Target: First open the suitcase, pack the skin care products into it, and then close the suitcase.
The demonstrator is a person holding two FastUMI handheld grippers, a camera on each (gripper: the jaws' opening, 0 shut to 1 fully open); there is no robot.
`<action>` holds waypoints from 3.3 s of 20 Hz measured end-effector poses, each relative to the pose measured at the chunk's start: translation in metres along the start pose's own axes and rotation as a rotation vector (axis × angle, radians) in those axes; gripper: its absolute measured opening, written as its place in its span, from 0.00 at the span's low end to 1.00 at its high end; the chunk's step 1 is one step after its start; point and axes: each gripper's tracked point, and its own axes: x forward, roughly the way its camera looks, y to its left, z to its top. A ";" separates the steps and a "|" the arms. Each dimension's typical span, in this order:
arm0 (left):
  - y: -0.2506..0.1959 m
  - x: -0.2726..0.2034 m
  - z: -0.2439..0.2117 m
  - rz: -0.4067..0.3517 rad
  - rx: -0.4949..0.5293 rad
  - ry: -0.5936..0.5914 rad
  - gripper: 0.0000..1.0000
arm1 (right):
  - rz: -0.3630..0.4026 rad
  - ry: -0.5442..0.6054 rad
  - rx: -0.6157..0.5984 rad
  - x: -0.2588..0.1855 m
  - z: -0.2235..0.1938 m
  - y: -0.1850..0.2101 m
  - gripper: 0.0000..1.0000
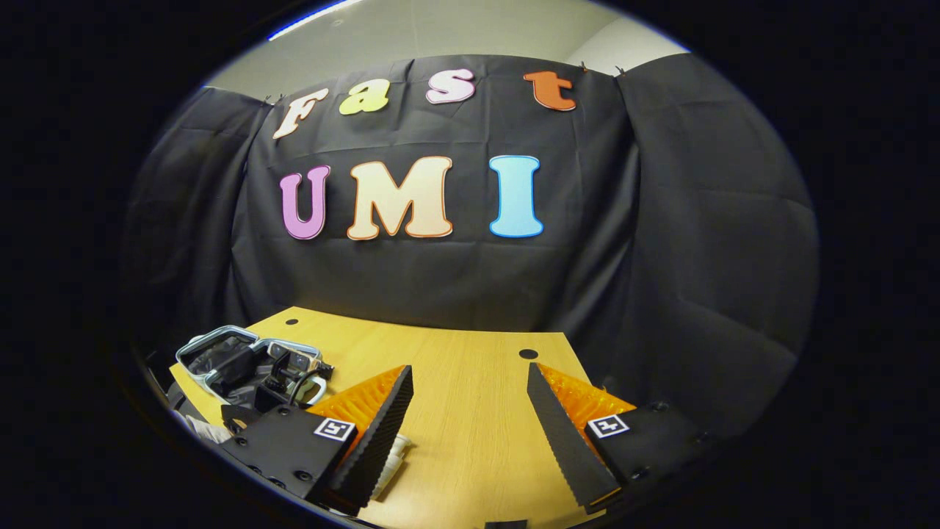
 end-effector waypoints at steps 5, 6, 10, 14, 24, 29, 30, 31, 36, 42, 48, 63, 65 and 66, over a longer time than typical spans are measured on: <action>-0.003 -0.001 0.002 -0.060 -0.039 0.009 0.35 | 0.018 0.005 0.011 0.006 -0.002 0.010 0.99; -0.005 -0.001 0.003 -0.084 -0.070 0.011 0.25 | 0.023 0.007 0.015 0.007 -0.002 0.012 0.99; -0.010 -0.003 0.002 -0.144 -0.083 0.033 0.03 | 0.053 0.025 0.031 0.014 -0.007 0.029 0.99; -0.012 -0.015 0.008 -0.160 -0.033 0.017 0.02 | 0.101 0.084 0.042 0.025 -0.025 0.054 0.99; 0.012 -0.059 0.044 -0.167 -0.038 -0.067 0.01 | 0.133 0.512 0.176 0.063 -0.173 0.110 0.99; 0.018 -0.069 0.048 -0.165 -0.031 -0.074 0.02 | 0.128 0.732 0.211 0.055 -0.245 0.132 0.99; 0.020 -0.071 0.048 -0.163 -0.031 -0.074 0.01 | 0.127 0.762 0.202 0.054 -0.256 0.135 0.99; 0.021 -0.072 0.048 -0.163 -0.029 -0.072 0.01 | 0.124 0.791 0.186 0.052 -0.266 0.137 0.99; 0.023 -0.076 0.049 -0.170 -0.020 -0.067 0.02 | 0.084 0.875 0.152 0.039 -0.295 0.140 0.83; 0.032 -0.076 0.048 -0.176 -0.021 -0.044 0.01 | 0.090 0.860 0.245 0.048 -0.294 0.142 0.52; 0.040 -0.076 0.054 -0.177 -0.015 -0.049 0.01 | 0.098 0.787 0.295 0.055 -0.268 0.140 0.52; 0.202 -0.055 0.072 -0.001 -0.111 -0.035 0.01 | 0.189 0.634 0.349 0.067 -0.168 0.206 0.51; 0.224 -0.042 0.065 0.019 -0.114 -0.013 0.01 | 0.190 0.644 0.348 0.066 -0.169 0.216 0.50; 0.234 -0.034 0.061 0.024 -0.117 0.000 0.01 | 0.188 0.648 0.349 0.066 -0.170 0.225 0.51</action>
